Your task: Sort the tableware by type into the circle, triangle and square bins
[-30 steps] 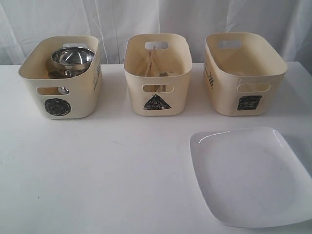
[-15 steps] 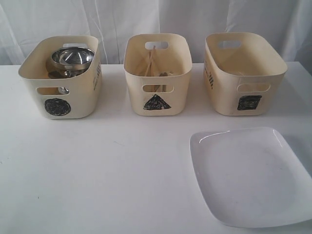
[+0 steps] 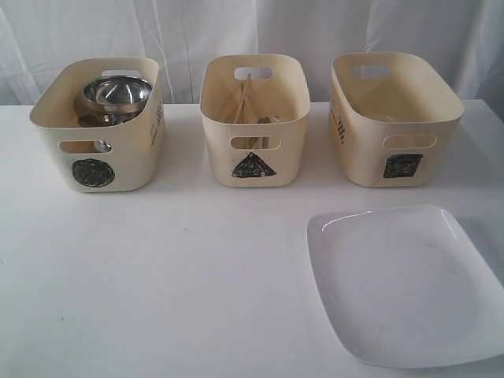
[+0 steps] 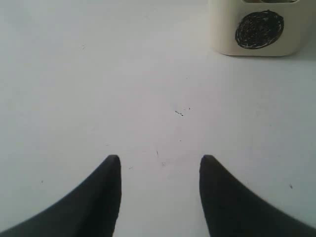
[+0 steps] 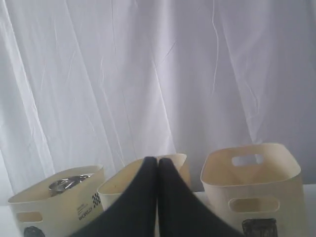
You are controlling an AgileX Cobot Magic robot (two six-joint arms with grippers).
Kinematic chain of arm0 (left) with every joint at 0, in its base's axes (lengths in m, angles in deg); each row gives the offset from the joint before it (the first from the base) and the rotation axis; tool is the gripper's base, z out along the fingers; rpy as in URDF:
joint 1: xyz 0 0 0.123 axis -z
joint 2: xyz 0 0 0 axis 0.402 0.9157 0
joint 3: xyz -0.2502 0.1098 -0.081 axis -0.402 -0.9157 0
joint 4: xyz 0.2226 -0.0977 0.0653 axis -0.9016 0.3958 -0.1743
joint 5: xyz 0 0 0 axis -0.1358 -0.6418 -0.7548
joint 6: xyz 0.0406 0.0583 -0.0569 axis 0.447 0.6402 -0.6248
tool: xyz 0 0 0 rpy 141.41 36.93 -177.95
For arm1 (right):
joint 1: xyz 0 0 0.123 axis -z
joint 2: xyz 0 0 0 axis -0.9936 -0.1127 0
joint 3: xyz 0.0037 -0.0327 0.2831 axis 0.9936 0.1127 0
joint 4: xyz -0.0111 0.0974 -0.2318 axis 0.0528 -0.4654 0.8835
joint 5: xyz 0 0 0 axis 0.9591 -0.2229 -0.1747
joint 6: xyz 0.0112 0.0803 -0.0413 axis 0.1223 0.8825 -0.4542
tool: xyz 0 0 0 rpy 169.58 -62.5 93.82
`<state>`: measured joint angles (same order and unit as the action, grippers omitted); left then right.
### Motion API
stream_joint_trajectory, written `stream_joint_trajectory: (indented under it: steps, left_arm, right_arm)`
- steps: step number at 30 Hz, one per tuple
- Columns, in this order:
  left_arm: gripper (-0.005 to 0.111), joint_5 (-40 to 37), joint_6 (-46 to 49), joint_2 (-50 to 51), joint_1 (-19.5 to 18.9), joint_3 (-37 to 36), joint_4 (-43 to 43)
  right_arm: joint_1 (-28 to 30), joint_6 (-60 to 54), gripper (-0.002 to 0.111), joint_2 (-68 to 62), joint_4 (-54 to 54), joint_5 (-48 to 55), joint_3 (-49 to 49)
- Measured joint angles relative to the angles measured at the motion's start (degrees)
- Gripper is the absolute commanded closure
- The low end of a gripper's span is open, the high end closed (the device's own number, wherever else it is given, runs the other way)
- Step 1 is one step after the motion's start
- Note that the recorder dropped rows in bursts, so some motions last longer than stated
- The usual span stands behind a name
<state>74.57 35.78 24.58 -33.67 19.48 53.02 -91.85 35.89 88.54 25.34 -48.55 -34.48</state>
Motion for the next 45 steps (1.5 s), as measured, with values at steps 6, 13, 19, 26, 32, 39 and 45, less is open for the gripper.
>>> stream_joint_trajectory:
  steps: [6,13,19,26,32,39,45]
  left_arm:
    - [0.053,0.0,0.0,0.0,0.0,0.0,0.0]
    - [0.053,0.0,0.0,0.0,0.0,0.0,-0.08]
    - [0.053,0.0,0.0,0.0,0.0,0.0,-0.08]
    - [0.053,0.0,0.0,0.0,0.0,0.0,-0.08]
    - [0.053,0.0,0.0,0.0,0.0,0.0,-0.08]
    - [0.053,0.0,0.0,0.0,0.0,0.0,-0.08]
    - [0.053,0.0,0.0,0.0,0.0,0.0,-0.08]
  right_arm:
    - [0.0,3.26,0.108,-1.42,-1.17,17.99,-5.67]
    - [0.0,-10.31,0.104,-21.84,-1.42,50.66,-28.46]
    - [0.0,-17.8,0.032,-38.66,-0.53,64.4,-40.58]
    - [0.0,-3.86,0.032,-51.88,11.96,65.12,-40.92]
    - [0.0,-1.55,0.032,-61.65,13.42,66.01,-40.92]
    - [0.64,-0.48,0.032,-67.16,12.96,64.94,-40.92]
    - [6.66,3.19,0.032,-67.34,13.06,62.23,-40.82]
